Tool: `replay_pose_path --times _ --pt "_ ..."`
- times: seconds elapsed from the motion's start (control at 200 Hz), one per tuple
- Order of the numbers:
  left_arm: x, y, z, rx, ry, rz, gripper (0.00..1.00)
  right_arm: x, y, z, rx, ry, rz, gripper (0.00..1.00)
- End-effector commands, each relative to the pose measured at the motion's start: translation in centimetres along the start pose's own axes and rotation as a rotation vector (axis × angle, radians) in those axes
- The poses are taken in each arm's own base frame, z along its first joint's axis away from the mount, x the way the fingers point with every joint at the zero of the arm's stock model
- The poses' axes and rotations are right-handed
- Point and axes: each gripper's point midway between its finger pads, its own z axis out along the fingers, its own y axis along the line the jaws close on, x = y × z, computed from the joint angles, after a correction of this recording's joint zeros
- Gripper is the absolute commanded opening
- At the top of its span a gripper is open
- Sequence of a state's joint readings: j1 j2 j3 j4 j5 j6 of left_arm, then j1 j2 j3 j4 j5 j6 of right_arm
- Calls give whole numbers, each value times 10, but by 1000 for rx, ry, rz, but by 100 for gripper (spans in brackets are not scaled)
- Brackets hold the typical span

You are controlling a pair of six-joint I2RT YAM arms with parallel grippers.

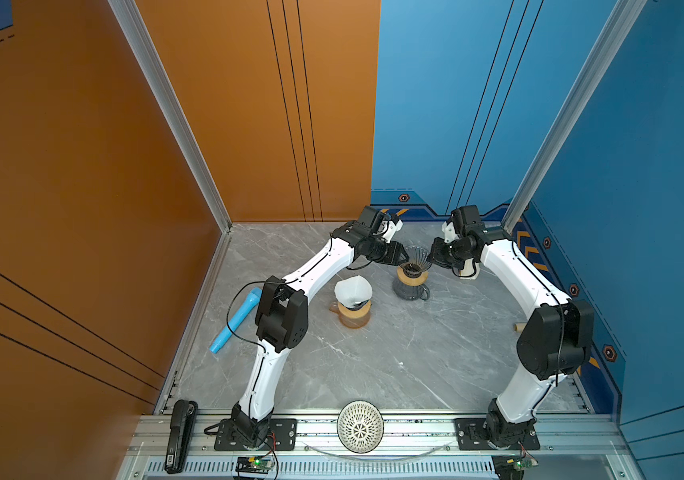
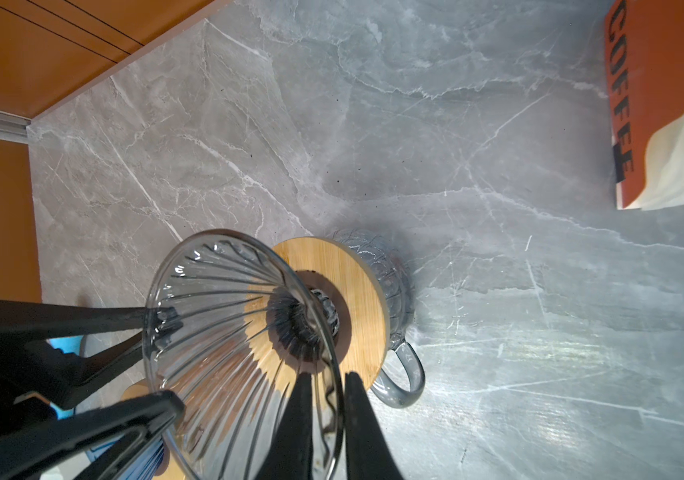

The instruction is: Place the coffee filter in the dripper

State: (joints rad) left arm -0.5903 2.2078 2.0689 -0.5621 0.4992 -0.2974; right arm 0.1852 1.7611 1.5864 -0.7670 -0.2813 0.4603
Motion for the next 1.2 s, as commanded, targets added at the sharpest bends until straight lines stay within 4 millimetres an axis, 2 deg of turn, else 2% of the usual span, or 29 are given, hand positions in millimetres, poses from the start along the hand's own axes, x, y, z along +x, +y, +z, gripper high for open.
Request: replay_pose_path --times 0.0,0.13,0.35,0.556,0.726,0.921,1.197 --pt "1 -5 5 16 11 -8 45 1 -2 -3 19 -22 -31 12" --pt "0 -4 6 12 10 -12 39 2 -3 -2 16 -22 -31 9" --pt "-1 -2 8 5 7 -22 22 2 -1 -1 6 -25 -29 8" --pt "-1 1 11 1 9 -37 20 3 -2 2 13 -19 -19 6" --pt "1 2 13 -1 13 -44 10 5 -6 5 17 -8 5 4" --pt "6 5 16 -3 27 -57 5 11 -11 10 28 14 25 3" --pt "10 9 16 -8 39 -87 0 24 -24 23 63 125 104 0"
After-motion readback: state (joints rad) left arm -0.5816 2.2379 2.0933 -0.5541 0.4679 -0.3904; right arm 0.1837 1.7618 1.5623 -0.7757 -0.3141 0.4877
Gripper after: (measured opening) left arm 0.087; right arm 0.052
